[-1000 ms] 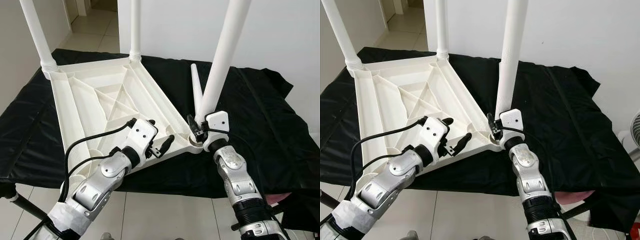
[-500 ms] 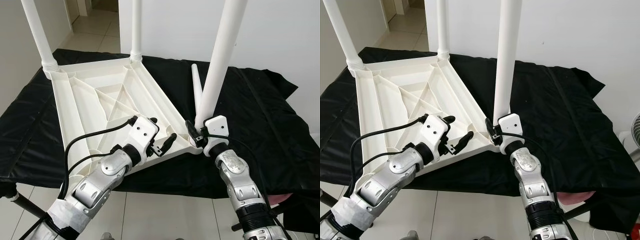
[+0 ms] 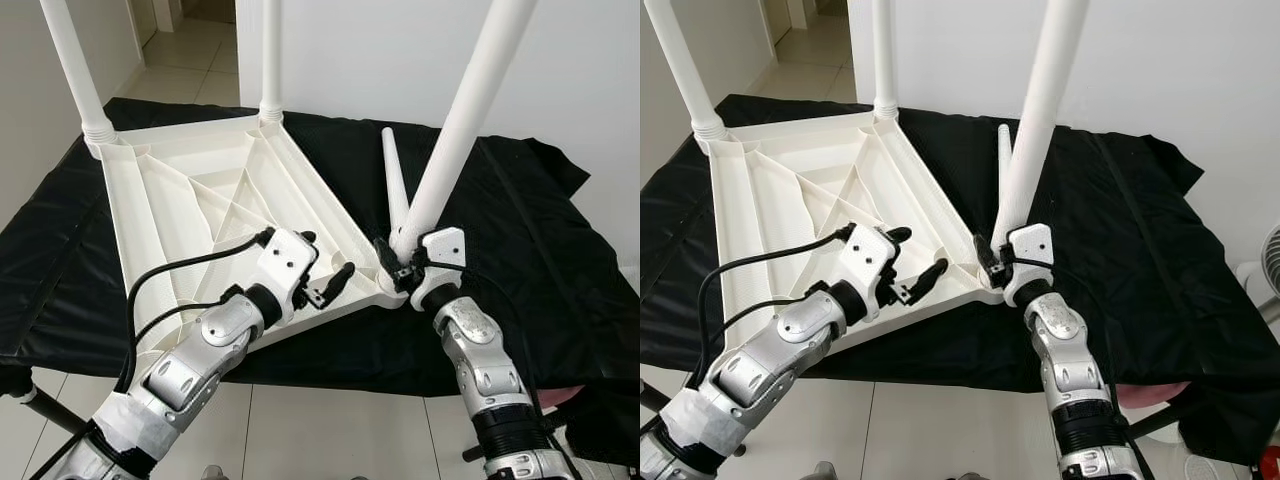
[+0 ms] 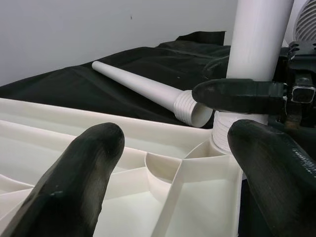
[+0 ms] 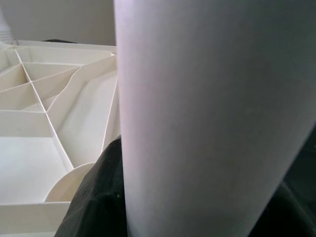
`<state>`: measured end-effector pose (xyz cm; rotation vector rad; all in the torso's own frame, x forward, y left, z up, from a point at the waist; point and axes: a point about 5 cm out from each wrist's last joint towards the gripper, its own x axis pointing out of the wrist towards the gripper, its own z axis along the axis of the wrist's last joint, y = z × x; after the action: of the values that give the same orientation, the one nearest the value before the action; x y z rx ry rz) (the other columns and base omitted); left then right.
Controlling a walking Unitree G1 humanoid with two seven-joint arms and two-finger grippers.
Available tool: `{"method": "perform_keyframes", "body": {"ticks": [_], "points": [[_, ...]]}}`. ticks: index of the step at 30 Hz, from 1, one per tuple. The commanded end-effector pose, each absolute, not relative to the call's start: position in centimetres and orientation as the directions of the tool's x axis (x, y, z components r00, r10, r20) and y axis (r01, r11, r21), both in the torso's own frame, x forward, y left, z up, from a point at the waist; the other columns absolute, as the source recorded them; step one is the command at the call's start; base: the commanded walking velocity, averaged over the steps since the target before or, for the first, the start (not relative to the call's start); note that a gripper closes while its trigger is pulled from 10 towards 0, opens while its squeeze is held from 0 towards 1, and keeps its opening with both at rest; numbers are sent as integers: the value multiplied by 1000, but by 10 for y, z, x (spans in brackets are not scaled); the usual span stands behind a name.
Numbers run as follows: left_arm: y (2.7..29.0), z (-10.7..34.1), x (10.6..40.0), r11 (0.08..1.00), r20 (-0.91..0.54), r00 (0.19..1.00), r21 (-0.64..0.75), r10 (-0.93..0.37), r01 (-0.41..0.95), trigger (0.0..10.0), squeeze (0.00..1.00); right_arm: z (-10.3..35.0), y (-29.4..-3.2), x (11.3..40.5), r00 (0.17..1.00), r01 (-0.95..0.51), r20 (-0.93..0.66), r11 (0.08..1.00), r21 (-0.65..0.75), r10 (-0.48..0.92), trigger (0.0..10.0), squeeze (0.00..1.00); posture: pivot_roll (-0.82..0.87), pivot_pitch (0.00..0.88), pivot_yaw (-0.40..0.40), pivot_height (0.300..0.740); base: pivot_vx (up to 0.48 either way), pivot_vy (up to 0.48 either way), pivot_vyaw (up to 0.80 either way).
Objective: Building children table
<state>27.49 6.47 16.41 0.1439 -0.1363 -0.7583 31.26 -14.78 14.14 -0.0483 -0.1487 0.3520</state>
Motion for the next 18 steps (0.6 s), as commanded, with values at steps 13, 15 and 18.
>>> {"method": "perform_keyframes", "body": {"ticks": [13, 15, 18], "points": [[52, 167, 260, 463, 31, 469, 218, -883, 859, 10000, 0, 118, -152, 309, 952, -304, 41, 952, 30, 303, 10000, 0, 38, 43, -60, 740, 0, 0, 0], [52, 167, 260, 464, 31, 469, 219, -883, 859, 10000, 0, 118, -151, 308, 949, -311, 43, 950, 8, 311, 10000, 0, 38, 42, -61, 740, 0, 0, 0], [52, 167, 260, 464, 30, 470, 219, -882, 858, 10000, 0, 118, -149, 307, 945, -323, 46, 946, -21, 324, 10000, 0, 37, 44, -60, 740, 0, 0, 0]]}}
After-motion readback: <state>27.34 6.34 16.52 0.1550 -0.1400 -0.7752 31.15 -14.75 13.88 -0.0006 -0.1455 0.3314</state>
